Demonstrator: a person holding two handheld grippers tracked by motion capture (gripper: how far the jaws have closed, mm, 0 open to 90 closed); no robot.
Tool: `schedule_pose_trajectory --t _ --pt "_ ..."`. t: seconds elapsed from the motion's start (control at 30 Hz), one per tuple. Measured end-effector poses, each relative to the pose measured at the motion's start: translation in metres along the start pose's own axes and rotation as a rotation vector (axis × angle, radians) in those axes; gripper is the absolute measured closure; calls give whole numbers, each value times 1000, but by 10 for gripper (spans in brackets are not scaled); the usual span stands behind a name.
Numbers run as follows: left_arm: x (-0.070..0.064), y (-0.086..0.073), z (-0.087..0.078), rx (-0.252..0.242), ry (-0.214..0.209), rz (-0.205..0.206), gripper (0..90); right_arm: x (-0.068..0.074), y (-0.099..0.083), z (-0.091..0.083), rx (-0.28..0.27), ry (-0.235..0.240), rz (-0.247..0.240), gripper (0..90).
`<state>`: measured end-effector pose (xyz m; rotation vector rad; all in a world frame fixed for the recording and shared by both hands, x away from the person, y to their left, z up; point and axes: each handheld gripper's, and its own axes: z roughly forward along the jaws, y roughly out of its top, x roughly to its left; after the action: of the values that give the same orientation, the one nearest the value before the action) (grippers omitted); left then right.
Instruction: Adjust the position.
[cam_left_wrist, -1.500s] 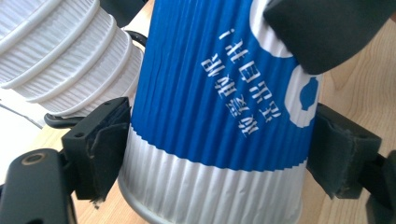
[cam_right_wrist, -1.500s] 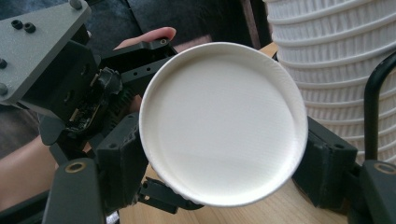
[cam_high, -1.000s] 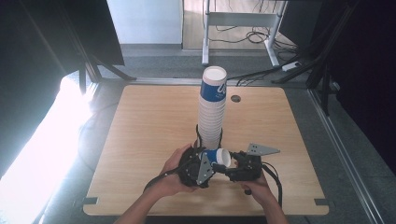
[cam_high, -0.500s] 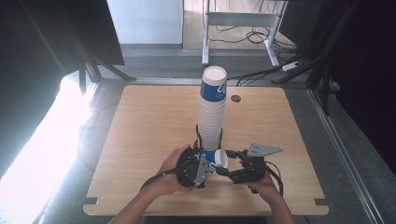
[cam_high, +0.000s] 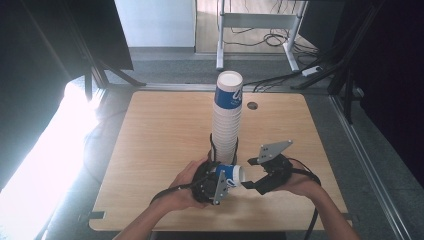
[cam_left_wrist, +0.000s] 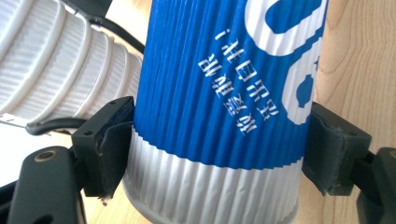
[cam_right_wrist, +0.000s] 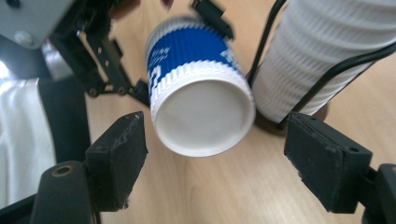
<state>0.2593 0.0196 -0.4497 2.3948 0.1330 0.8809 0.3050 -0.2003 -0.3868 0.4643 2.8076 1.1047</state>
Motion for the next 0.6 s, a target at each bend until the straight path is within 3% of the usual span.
schedule_pose_trajectory --t 0.03,0.07,0.1,0.13,0.17,0.23,0.4,0.6 --pt "-1 1 0 -3 -1 0 190 0 5 4 58 13 -5 201" --pt "-1 1 1 -4 1 4 190 0 5 4 58 13 -5 201" --pt "-2 1 1 -2 3 10 190 -2 8 8 103 31 -5 193" --pt "-3 1 2 -8 1 8 190 -2 8 8 103 31 -5 193" --pt "-3 1 2 -5 3 12 190 -3 12 12 138 59 3 186" --pt "-4 1 3 7 5 23 190 -3 14 14 153 70 1 182" --pt "-7 1 4 15 15 57 191 -5 25 26 251 105 -8 172" --pt "-10 2 4 12 24 86 191 -3 34 40 321 154 -16 172"
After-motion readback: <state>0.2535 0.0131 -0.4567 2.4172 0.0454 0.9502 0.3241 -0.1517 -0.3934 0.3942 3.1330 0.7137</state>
